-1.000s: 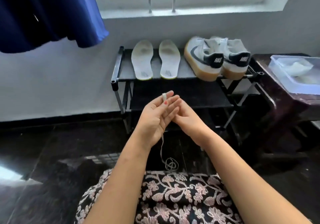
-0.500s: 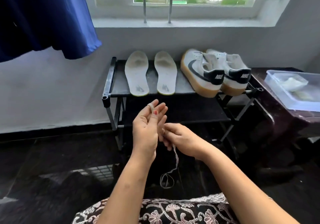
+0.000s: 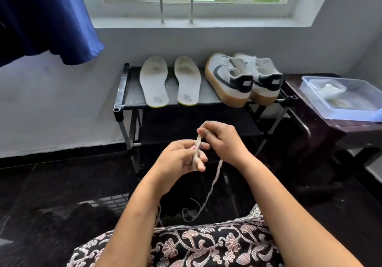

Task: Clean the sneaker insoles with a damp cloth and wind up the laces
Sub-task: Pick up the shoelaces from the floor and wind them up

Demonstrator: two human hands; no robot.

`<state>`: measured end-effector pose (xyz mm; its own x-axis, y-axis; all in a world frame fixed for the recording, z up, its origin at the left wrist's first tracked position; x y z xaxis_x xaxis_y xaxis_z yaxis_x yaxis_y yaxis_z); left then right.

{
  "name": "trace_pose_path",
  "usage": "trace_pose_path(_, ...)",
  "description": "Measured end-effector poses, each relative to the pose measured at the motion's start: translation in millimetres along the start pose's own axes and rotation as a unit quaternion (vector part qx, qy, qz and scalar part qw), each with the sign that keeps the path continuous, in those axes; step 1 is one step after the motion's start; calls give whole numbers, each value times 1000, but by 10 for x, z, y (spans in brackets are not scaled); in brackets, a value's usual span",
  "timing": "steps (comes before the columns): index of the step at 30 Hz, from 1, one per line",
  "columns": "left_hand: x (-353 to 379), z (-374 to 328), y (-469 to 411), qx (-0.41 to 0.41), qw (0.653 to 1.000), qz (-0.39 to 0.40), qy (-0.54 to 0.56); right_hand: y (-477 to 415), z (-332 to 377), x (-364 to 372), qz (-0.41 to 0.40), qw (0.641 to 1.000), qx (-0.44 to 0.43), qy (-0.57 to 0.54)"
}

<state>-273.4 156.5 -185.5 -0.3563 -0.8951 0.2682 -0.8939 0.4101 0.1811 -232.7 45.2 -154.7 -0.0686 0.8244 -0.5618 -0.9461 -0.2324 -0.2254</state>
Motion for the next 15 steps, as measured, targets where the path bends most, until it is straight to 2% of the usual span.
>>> trace_pose_path(4,29,-120,13,43,987,-12,153,-22,-46,145,33,998,42,-20)
trace_pose_path(7,-115,-172,4,97,963,-82,237,23,-2,369,125,990,58,-12)
trace_pose_path(9,-275,-175,0,129,952,-142,238,72,66,499,189,981,50,7)
trace_pose_path(12,-427,-133,-26,136,961,-223,88,98,98,532,226,973,54,-8)
trace_pose_path(14,-472,-98,-27,132,950,-265,-103,81,120,479,226,971,56,-46)
trace_pose_path(15,-455,-75,-39,128,940,-254,-187,59,124,432,218,972,56,-67)
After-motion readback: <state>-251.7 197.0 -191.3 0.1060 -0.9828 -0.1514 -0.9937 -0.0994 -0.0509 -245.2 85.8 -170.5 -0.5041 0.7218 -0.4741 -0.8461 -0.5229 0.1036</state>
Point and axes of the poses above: each hand's wrist, its own y-axis away from the middle knuckle, its own x-axis out of the palm, z = x × y, the point moved 7 cm from there along -y, towards the middle knuckle
